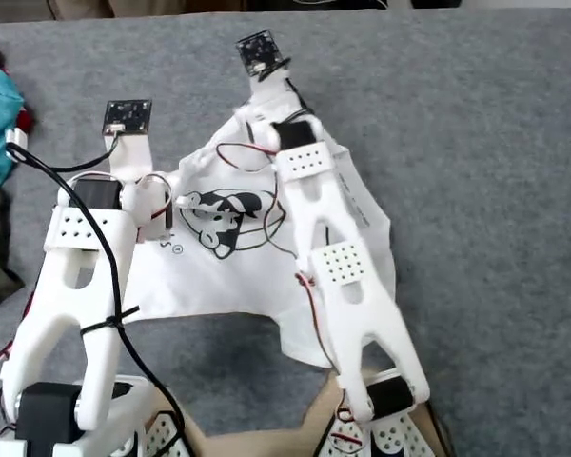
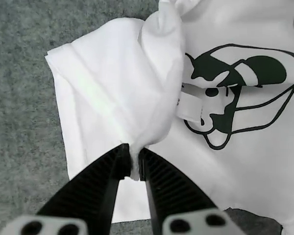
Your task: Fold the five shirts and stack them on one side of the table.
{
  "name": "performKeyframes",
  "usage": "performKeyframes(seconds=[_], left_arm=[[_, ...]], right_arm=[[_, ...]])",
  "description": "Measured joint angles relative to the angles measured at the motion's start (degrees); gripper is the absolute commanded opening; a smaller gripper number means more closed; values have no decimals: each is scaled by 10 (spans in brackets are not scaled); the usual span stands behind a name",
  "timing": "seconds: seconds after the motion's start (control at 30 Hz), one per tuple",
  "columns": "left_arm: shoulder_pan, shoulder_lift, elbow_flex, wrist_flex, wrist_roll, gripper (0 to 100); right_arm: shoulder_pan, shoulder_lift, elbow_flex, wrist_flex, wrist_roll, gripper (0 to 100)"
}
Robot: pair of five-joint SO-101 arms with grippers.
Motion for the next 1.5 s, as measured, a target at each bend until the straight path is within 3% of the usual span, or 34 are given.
performKeyframes(seconds=[0.23,0.5,0.77,1.0,1.5], left_arm=[[0,0,11,0,-27,19],[0,0,11,0,-29,19],[0,0,19,0,-29,19],[0,0,19,0,-31,19],[0,0,36,-18,-31,19]], right_arm=[[-4,4,40,-81,-21,270],[-4,12,64,-98,-15,263],[-4,11,94,-112,45,2],[3,11,94,-135,70,5],[8,-69,4,144,70,5]])
